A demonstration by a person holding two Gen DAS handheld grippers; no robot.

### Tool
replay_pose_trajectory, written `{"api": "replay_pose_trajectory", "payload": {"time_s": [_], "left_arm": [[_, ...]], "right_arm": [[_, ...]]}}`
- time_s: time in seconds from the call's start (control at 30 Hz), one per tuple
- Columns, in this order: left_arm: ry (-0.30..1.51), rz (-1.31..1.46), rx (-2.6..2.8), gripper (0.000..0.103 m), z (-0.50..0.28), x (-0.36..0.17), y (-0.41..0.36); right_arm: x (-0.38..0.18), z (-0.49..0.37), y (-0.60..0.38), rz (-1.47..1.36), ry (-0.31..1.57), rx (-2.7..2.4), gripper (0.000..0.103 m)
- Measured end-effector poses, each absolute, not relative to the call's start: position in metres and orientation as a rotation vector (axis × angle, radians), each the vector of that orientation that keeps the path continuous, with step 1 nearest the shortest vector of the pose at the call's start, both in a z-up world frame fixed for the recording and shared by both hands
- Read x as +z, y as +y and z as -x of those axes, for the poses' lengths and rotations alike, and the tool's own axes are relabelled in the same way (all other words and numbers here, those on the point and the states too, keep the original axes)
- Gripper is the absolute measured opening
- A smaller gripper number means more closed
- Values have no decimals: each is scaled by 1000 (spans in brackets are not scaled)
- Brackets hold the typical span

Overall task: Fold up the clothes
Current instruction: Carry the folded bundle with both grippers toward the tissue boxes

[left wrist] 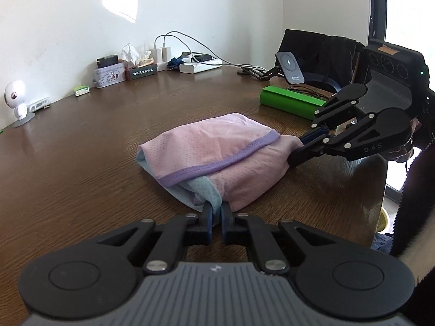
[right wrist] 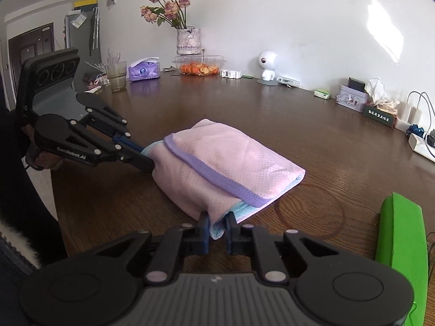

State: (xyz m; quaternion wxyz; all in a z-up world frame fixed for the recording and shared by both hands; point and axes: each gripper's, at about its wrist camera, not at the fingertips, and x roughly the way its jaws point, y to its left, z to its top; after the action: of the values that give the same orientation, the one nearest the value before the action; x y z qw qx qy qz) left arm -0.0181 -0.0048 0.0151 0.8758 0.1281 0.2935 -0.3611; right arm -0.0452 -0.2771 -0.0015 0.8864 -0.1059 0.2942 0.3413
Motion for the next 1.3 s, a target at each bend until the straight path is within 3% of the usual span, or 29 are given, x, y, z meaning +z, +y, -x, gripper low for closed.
{"api": "replay_pose_trajectory", "payload": {"time_s": [0.6,1.03,1.3], "left_arm": [[638,-334,-795,6,-67,21,-19],[640,-391,-792,6,-156,26,-40],[695,-336,-746,5,-224,23,-46]], "right_arm": [[4,-6,-266,179,666,586,6],[18,-131,-272,15,863,406,6],[18,-195,-264,89,862,401,6]]}}
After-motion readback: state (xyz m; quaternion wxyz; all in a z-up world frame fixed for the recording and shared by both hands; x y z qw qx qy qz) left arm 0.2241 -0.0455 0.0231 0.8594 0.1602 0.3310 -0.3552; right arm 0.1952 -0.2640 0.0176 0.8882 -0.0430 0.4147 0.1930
